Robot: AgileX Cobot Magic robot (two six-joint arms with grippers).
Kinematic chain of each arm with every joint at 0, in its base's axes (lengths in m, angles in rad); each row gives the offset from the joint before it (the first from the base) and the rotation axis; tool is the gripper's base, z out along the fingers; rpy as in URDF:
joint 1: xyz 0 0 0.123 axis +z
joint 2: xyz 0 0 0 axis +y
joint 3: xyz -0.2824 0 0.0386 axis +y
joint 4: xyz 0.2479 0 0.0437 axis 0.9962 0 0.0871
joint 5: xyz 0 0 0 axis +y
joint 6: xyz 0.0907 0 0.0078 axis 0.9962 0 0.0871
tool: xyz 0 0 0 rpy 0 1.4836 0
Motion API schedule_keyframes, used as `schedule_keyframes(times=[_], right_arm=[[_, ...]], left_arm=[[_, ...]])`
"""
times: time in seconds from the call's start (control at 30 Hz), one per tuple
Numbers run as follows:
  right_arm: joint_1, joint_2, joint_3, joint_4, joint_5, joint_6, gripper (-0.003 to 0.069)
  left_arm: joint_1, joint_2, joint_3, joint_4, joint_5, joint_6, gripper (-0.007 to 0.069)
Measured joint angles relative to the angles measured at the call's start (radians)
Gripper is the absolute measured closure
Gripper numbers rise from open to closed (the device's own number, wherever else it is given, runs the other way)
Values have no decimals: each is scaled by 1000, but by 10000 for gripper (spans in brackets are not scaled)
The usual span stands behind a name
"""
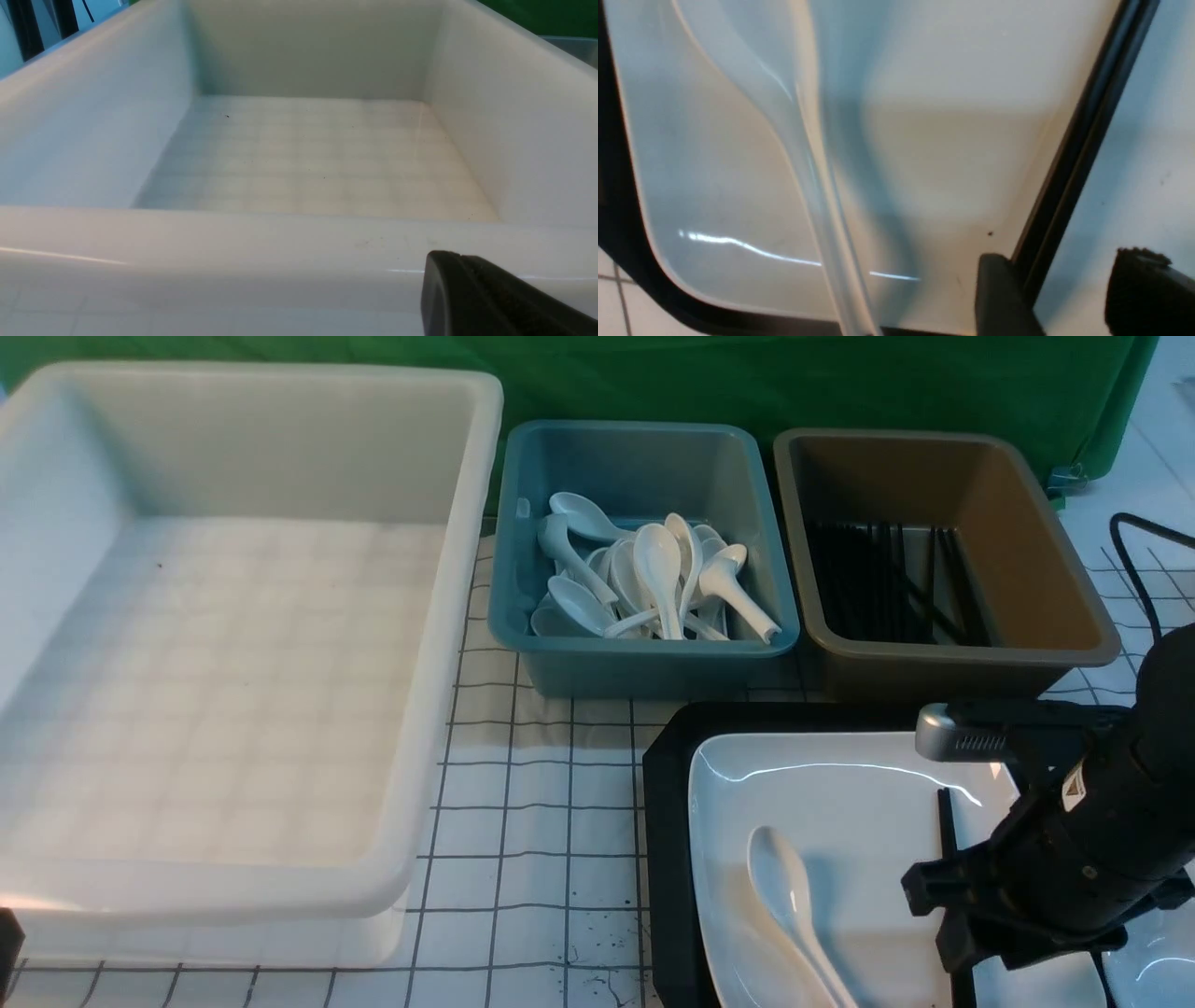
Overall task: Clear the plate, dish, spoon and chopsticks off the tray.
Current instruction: Use the right arm to grab a pair of chopsticks from the plate
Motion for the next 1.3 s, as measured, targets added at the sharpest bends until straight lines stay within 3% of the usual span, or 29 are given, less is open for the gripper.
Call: schedule_keyframes(times=[0.2,0.37,0.97,1.03,1.17,1.3], right_arm=[[28,0,0,-101,-6,135,284],[28,0,0,-112,-14,192,284],[28,191,-6,-114,-62,206,286],[28,191,-6,-113,-55,196,323],[28,191,-6,-102,-19,164,494],[28,176,-6,-96,50,130,492]], left_arm=[[0,0,0,0,0,0,620],[0,0,0,0,0,0,620],[0,0,0,0,0,0,620],[0,0,0,0,0,0,620],[0,0,0,0,0,0,620],[0,0,0,0,0,0,620]])
